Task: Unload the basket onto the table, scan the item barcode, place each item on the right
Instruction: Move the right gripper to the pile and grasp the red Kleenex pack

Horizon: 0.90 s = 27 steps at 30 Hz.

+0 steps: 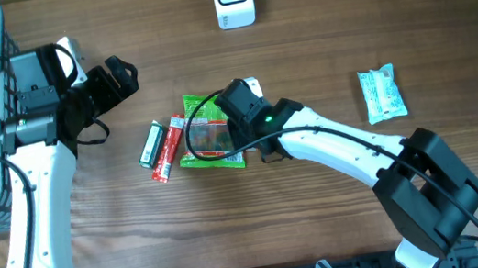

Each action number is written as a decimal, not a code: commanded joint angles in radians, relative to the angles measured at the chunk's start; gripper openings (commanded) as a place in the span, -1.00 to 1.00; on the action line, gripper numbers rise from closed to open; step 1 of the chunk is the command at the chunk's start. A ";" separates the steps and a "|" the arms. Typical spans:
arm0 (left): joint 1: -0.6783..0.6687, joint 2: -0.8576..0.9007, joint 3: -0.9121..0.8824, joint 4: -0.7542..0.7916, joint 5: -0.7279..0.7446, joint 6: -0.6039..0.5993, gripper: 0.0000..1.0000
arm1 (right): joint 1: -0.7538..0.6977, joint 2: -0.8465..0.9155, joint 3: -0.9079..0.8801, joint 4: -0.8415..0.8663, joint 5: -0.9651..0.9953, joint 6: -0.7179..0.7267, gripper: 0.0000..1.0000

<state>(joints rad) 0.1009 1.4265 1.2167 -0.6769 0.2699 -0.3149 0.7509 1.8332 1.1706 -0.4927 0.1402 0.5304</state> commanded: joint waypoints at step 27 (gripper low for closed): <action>0.003 -0.010 0.000 0.003 0.001 0.020 1.00 | -0.039 -0.017 0.002 -0.052 0.101 -0.058 -0.47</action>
<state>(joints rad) 0.1009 1.4265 1.2167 -0.6773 0.2699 -0.3149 0.7448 1.8347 1.1706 -0.5224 0.1921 0.5224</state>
